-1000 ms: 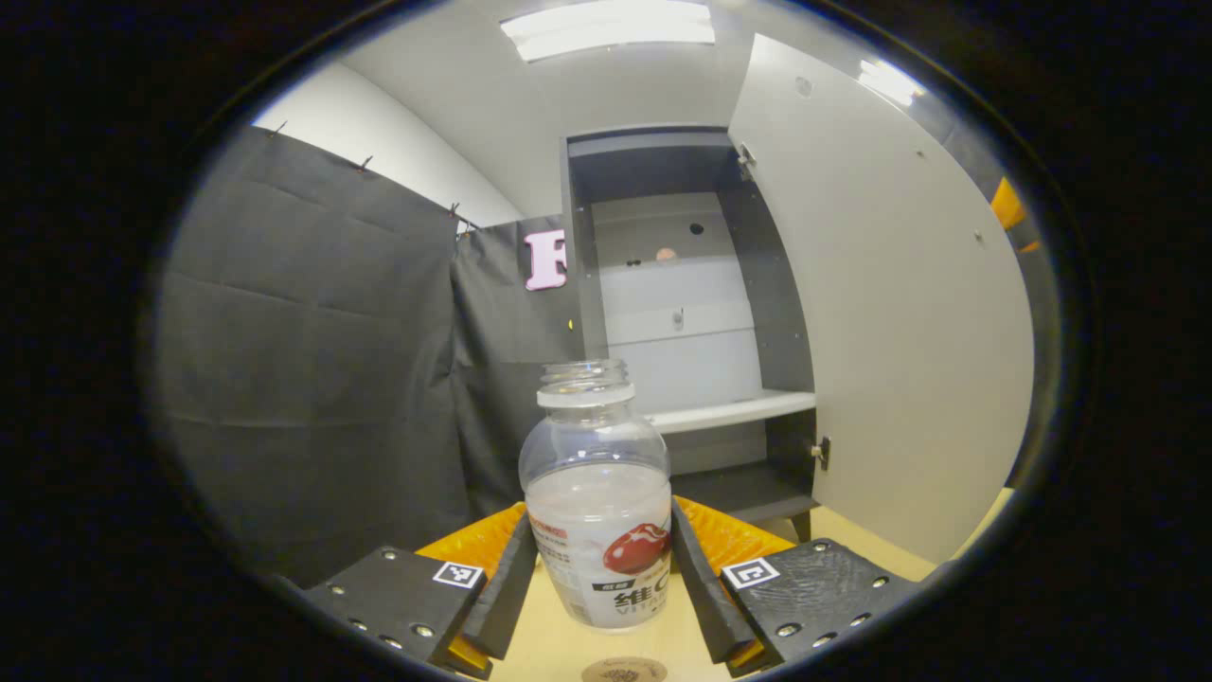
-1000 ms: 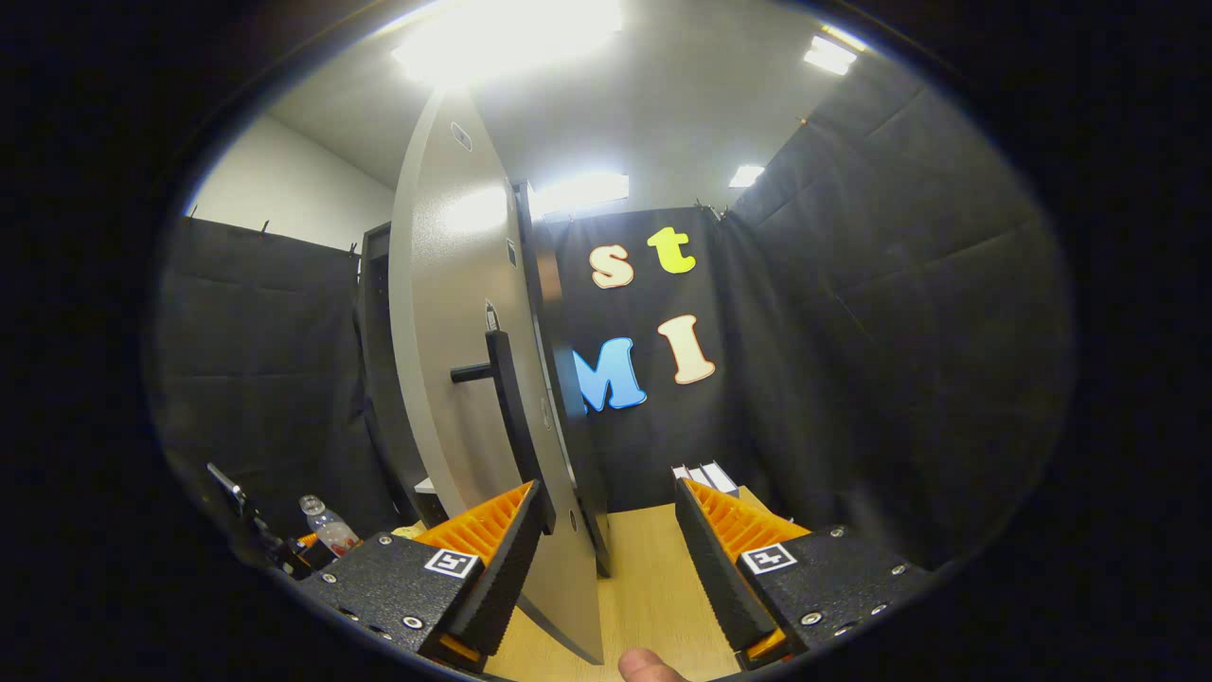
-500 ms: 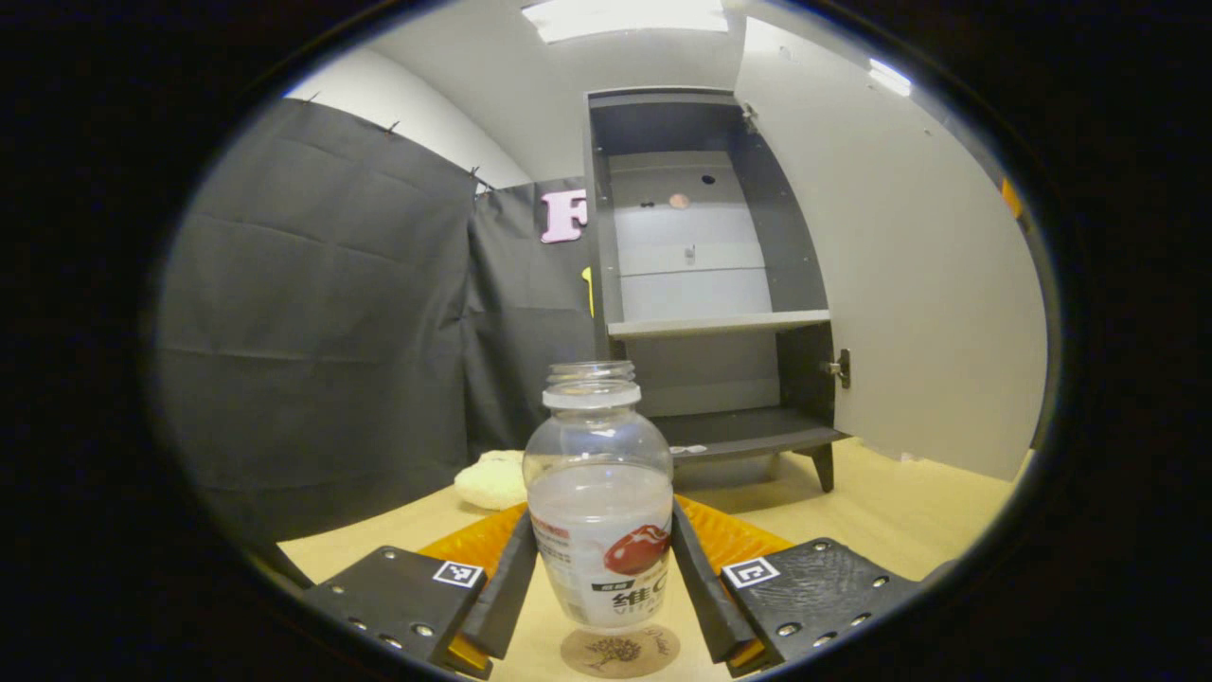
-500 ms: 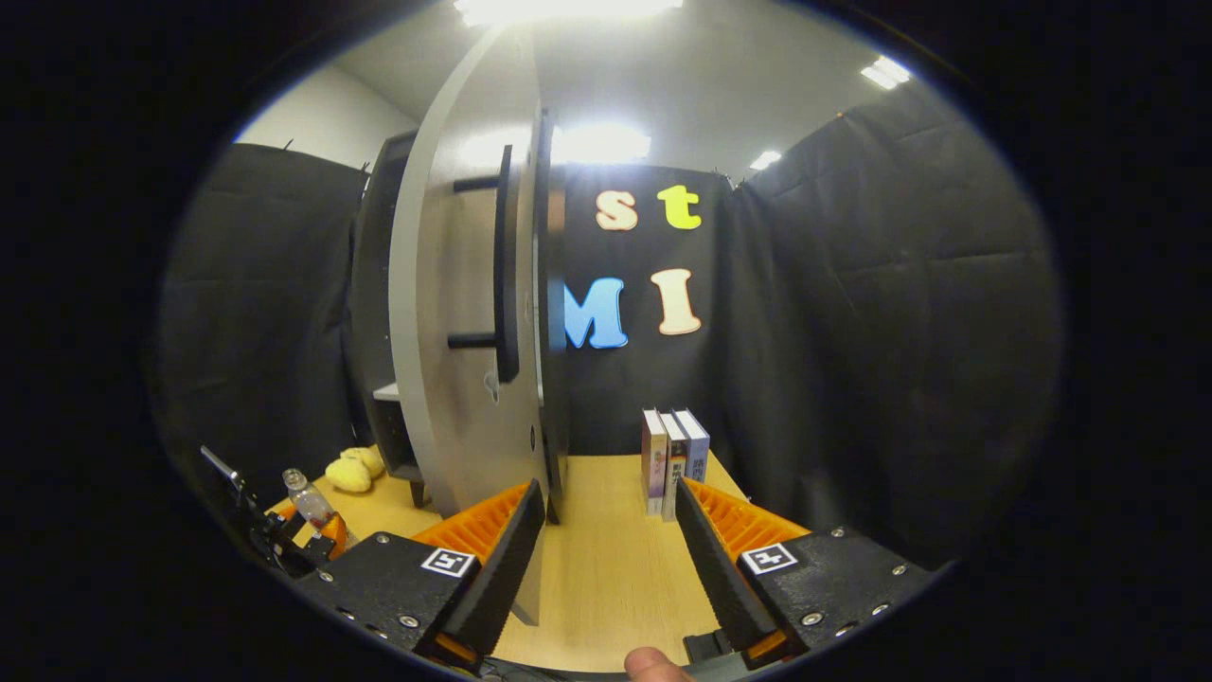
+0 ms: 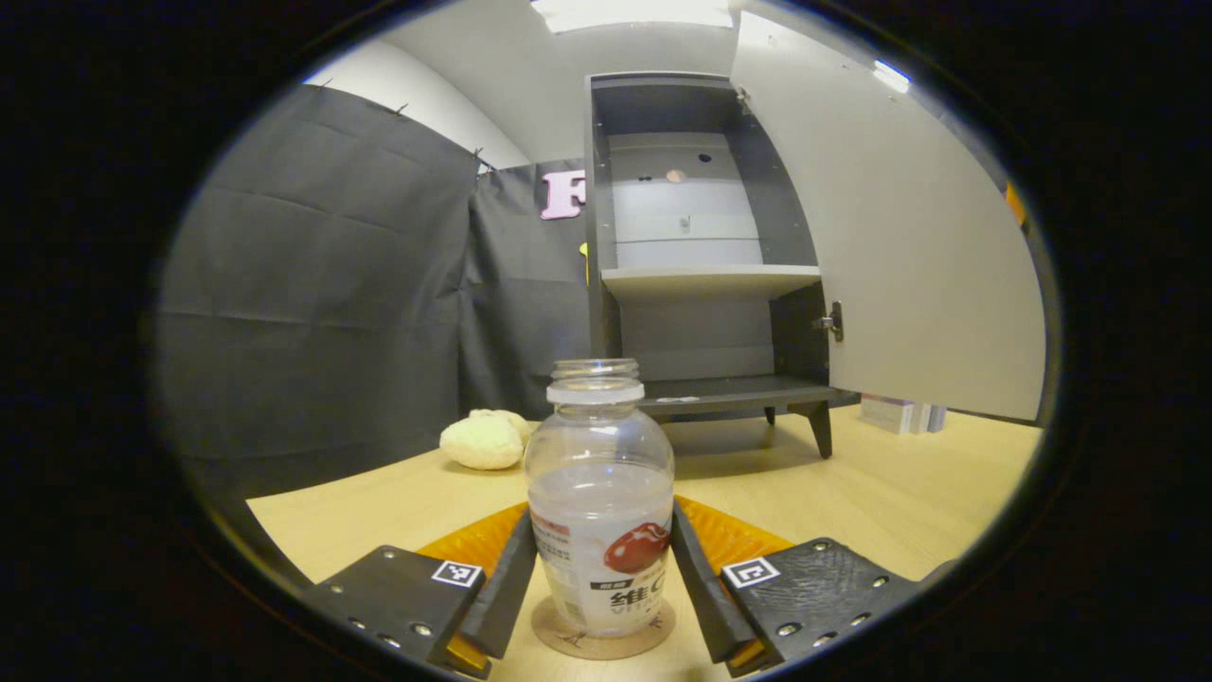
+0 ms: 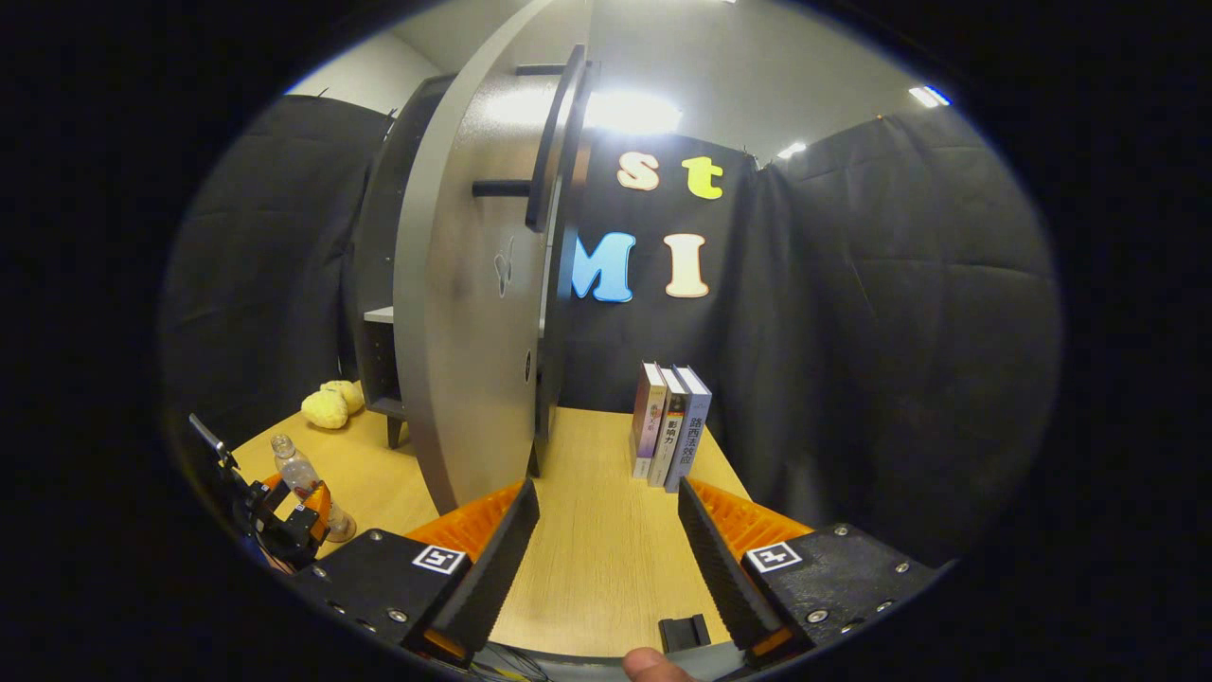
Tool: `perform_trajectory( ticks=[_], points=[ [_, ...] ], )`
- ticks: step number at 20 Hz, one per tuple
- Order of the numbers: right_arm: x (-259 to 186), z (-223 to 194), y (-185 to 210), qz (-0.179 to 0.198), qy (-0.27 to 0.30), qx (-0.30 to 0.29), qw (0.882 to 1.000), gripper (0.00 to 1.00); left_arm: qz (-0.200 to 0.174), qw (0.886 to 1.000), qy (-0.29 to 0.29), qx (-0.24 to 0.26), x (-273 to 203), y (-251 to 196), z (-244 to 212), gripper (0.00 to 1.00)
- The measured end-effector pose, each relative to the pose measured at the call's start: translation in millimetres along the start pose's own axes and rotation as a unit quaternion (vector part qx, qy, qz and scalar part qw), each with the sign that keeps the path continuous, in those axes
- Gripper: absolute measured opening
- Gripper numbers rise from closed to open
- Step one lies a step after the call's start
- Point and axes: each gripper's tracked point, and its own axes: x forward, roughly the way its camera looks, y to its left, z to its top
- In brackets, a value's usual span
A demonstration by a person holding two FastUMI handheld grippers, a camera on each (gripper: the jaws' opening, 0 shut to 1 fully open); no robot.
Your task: Open the cabinet door with the right hand, grasp the bottle in the cabinet with the left hand and place it on the coaster, then close the cabinet door with the right hand.
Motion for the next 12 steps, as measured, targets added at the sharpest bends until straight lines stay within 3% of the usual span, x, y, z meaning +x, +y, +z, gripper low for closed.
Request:
perform_trajectory(
  ticks=[3, 5, 6, 8, 12],
  points=[
    [-4, -3, 8, 0.009, 0.007, 0.002, 1.000, 0.93, 0.006, 1.000, 0.000, -0.005, -1, 3, 0, 0.75],
    [-5, 0, 10, 0.017, 0.005, -0.010, 1.000, 0.93, 0.011, 1.000, -0.003, -0.010, 0, 2, 4, 0.81],
    [-5, -1, 11, 0.018, 0.005, -0.015, 1.000, 0.93, 0.011, 1.000, -0.008, -0.011, -2, 3, 9, 0.91],
    [-4, -3, 14, 0.022, 0.010, -0.017, 1.000, 0.93, -0.006, 1.000, -0.020, -0.013, -3, -5, 20, 0.91],
    [-3, -1, 11, 0.027, 0.011, -0.002, 1.000, 0.94, -0.006, 0.999, -0.043, -0.006, -3, -3, 45, 0.91]
  ],
)
